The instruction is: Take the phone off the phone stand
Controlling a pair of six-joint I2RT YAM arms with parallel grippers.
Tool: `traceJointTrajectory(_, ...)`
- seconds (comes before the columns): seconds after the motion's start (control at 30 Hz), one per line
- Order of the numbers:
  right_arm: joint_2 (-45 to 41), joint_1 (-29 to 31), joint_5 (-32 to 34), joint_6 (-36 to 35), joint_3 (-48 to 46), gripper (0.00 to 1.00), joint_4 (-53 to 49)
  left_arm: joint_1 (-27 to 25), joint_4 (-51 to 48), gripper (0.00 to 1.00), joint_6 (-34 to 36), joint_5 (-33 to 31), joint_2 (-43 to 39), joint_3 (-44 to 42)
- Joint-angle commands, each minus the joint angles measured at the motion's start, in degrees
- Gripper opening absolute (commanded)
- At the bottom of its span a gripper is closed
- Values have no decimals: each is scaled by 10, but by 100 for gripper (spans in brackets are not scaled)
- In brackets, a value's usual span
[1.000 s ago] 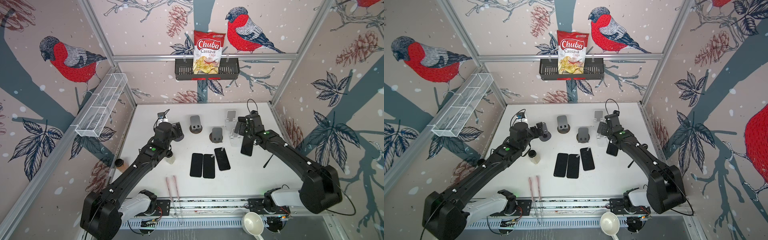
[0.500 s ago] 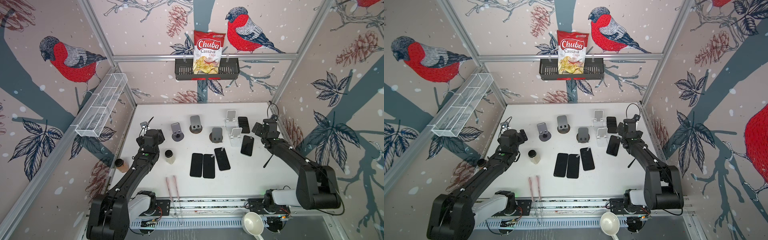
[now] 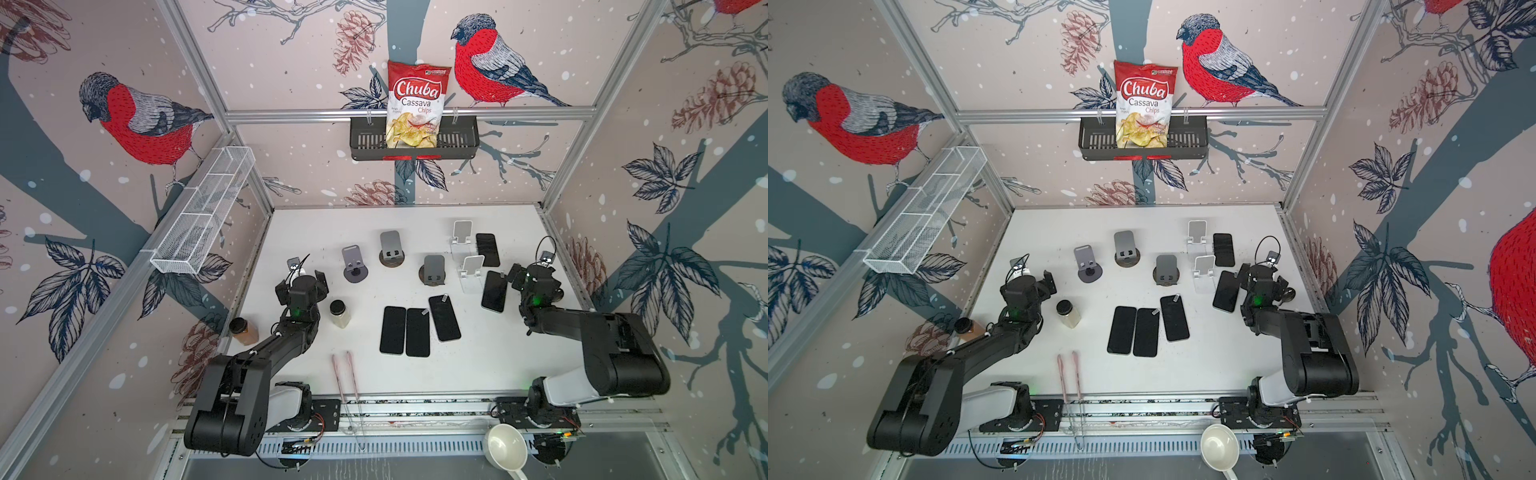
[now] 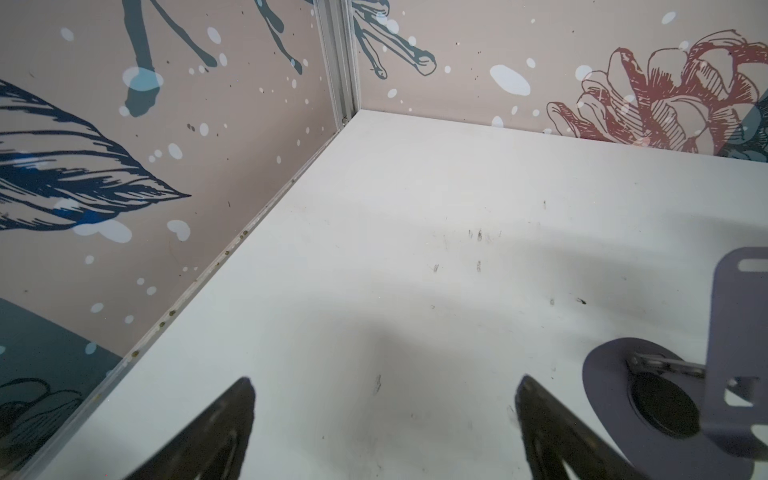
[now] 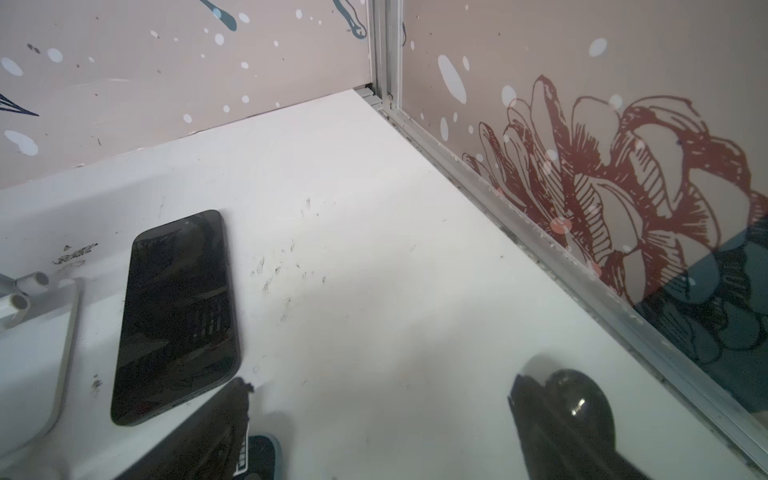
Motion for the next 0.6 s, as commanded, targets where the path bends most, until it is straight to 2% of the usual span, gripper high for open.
traceJointTrajectory(0.0, 0, 0, -26, -21, -16, 99, 113, 5, 108, 96, 22, 20, 15, -15)
traceJointTrajectory(0.13, -11, 3, -49, -36, -78, 99, 214, 11, 163, 96, 30, 39, 50, -23)
traceJointTrajectory(0.23, 20, 6, -48, -47, -116, 99, 321, 14, 168, 96, 37, 66, 69, -11)
traceJointTrajectory(0.33, 1, 7, -45, -39, -98, 99, 252, 15, 203, 96, 46, 82, 83, -11)
traceJointTrajectory(0.4, 11, 9, -39, -44, -104, 99, 285, 16, 240, 96, 55, 95, 92, -17)
traceJointTrajectory(0.47, 4, 8, -41, -40, -99, 99, 261, 17, 260, 96, 66, 89, 102, -16)
traceJointTrajectory(0.57, 4, 9, -40, -40, -100, 99, 263, 25, 348, 96, 71, 102, 136, -44)
